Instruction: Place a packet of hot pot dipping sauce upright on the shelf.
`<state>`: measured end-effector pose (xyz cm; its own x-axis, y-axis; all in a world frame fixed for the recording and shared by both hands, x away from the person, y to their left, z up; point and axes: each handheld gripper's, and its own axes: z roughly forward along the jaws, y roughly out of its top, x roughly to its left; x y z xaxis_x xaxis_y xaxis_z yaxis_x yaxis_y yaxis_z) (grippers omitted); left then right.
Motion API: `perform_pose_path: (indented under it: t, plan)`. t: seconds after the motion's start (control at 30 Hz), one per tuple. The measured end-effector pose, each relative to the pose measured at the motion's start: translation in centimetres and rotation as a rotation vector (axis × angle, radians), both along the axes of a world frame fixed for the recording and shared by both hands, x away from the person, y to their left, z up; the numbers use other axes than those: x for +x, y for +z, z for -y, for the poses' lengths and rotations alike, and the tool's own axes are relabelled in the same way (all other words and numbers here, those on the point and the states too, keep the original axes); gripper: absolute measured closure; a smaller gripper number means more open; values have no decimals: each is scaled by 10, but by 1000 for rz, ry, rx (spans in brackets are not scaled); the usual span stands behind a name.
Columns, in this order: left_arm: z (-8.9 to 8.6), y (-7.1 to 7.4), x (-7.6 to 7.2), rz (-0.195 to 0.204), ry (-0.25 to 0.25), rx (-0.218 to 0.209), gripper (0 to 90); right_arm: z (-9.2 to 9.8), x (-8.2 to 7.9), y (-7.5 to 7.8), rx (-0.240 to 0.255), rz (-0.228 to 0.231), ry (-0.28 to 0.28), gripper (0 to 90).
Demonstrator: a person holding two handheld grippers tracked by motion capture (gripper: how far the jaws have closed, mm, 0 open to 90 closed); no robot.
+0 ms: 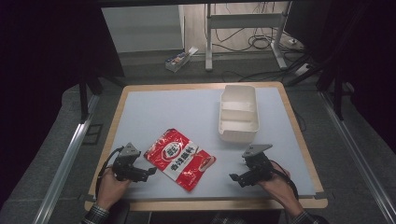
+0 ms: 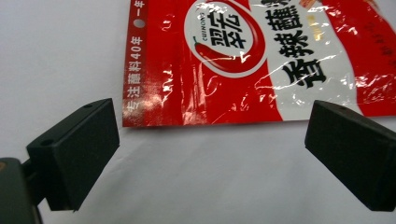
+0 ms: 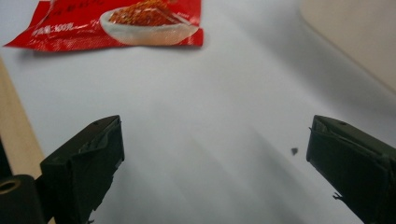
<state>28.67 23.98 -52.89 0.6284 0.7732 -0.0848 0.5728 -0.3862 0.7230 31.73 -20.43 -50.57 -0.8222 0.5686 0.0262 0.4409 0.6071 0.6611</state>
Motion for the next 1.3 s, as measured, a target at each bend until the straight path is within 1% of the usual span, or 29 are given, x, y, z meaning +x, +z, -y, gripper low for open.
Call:
perform_pose_path:
  t: [0.07, 0.1, 0.13, 0.2, 0.27, 0.33, 0.37, 0.5, 0.57, 0.6, 0.7, 0.73, 0.8, 0.83, 0.87, 0.93, 1.0, 1.03, 1.07, 1.1, 1.13, 1.17, 1.2, 1.27, 1.3]
  plan:
    - [0, 0, -1, 3, 2, 4, 30, 0, 1, 0, -5, 3, -1, 38]
    - [0, 0, -1, 9, -1, 14, 29, 0, 1, -1, -18, 7, -2, 37]
    - [0, -1, -1, 22, -9, 36, 29, 0, 1, -2, -24, 4, -6, 34]
    - [0, -1, -1, 29, -16, 45, 27, 1, 1, -3, -37, 10, 1, 31]
    - [1, -2, -1, 33, -23, 51, 25, 0, 2, -3, -42, 19, -2, 28]
    - [2, -2, -1, 37, -28, 64, 24, 0, 3, -3, -34, 13, -4, 26]
    - [2, -2, -1, 37, -28, 64, 24, 0, 3, -3, -34, 13, -4, 26]
    - [2, -2, -1, 40, -34, 69, 23, -2, 4, -5, -33, -16, -2, 11]
    - [3, -2, -1, 41, -37, 66, 24, -2, 4, -6, -29, -18, 2, 11]
    - [3, -2, -2, 46, -41, 65, 24, -4, 4, -5, -23, -23, -5, 13]
    - [3, -2, -2, 47, -43, 62, 25, -6, 6, -4, -28, -21, -9, 22]
    - [3, -2, -2, 48, -43, 64, 25, -9, 8, -3, -32, -31, -12, 32]
    - [3, -2, -2, 49, -44, 66, 25, -10, 9, -3, -32, -37, -16, 31]
    - [3, -2, -2, 51, -43, 68, 25, -14, 11, -3, -23, -50, -34, 43]
    - [3, -2, -2, 52, -44, 68, 25, -16, 13, -3, -23, -64, -40, 49]
    - [3, -2, -2, 52, -44, 68, 25, -18, 13, -3, -24, -69, -39, 60]
    - [3, -2, -2, 55, -44, 69, 25, -23, 13, -2, -36, -59, -44, 114]
    - [3, -2, -2, 56, -43, 69, 27, -27, 14, 0, -46, -43, -48, 227]
    - [3, -2, -2, 59, -42, 72, 27, -27, 14, 0, -46, -43, -48, 227]
    - [3, -1, -3, 63, -40, 72, 28, -29, 15, 2, -42, -38, -56, 300]
    - [3, -1, -3, 67, -39, 69, 28, -32, 17, 5, -25, -43, -68, 422]
    - [3, -1, -3, 67, -39, 69, 29, -32, 17, 5, -25, -43, -68, 422]
    - [3, -1, -3, 69, -39, 70, 30, -34, 20, 8, -14, -30, -63, 542]
    - [3, -1, -3, 70, -37, 72, 31, -36, 22, 10, -8, -30, -56, 626]
    - [3, -1, -3, 70, -38, 70, 31, -36, 22, 10, -8, -30, -56, 626]
